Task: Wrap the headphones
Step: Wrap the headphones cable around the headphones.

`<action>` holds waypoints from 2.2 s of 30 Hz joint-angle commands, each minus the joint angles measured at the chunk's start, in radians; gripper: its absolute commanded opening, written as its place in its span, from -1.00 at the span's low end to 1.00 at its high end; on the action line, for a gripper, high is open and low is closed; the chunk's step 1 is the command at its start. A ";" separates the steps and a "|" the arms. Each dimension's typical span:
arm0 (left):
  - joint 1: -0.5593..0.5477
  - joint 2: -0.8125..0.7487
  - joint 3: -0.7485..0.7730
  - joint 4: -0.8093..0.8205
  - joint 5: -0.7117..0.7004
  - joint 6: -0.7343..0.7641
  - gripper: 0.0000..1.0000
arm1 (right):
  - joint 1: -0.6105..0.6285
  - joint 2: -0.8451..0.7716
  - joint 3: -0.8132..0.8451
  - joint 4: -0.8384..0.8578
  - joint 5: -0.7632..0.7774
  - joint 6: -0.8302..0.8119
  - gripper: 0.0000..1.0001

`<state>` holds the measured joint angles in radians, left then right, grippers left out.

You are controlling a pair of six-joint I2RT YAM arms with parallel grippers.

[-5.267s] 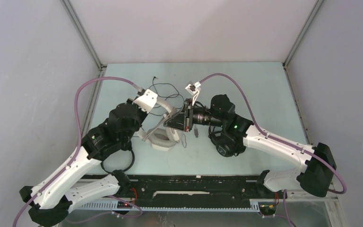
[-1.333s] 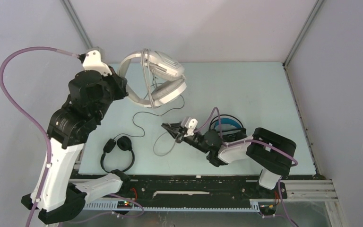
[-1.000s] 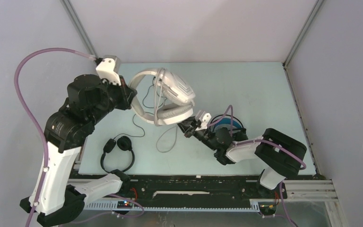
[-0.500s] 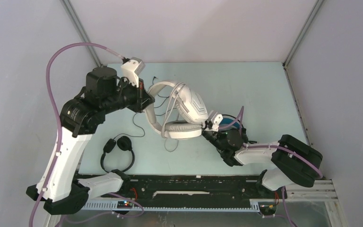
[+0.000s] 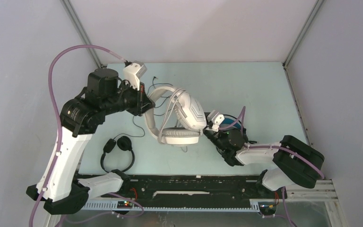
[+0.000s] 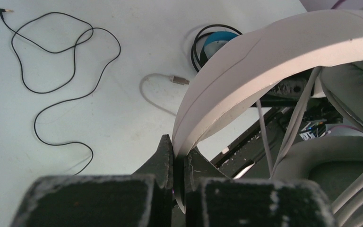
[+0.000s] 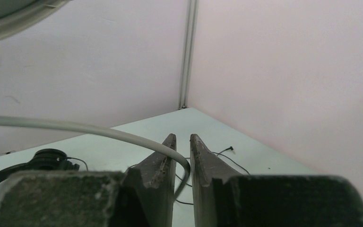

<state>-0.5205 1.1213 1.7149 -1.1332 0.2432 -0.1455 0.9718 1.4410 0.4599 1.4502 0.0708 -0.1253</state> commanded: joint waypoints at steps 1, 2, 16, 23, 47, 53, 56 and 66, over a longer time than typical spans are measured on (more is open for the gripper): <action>0.002 -0.014 0.055 0.010 0.095 -0.005 -1.00 | -0.022 -0.032 -0.001 0.029 0.060 -0.032 -0.61; 0.002 -0.012 0.054 0.008 0.097 -0.002 -1.00 | -0.025 -0.032 -0.001 0.029 0.059 -0.031 -0.61; -0.012 -0.084 -0.113 0.114 -0.010 0.180 -1.00 | -0.090 -0.160 0.005 -0.213 -0.139 0.086 -1.00; -0.034 -0.198 -0.364 0.350 -0.009 0.432 -1.00 | -0.149 -0.367 0.099 -0.827 -0.251 0.187 -1.00; -0.365 -0.206 -0.660 0.678 -0.747 1.034 -1.00 | -0.338 -0.473 0.454 -1.607 -0.758 0.516 -1.00; -0.371 -0.231 -0.713 0.775 -0.786 1.104 -1.00 | -0.345 -0.452 0.454 -1.495 -0.857 0.619 -1.00; -0.372 -0.253 -0.726 0.830 -0.802 1.103 -1.00 | -0.352 -0.436 0.454 -1.405 -0.905 0.698 -1.00; -0.373 -0.275 -0.710 0.871 -0.867 1.020 -1.00 | -0.304 -0.366 0.444 -1.174 -0.948 0.840 -0.82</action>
<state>-0.9192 0.8646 1.0134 -0.2985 -0.4297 0.8471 0.6384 1.0733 0.8501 0.0891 -0.7639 0.6231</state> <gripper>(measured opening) 0.047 0.074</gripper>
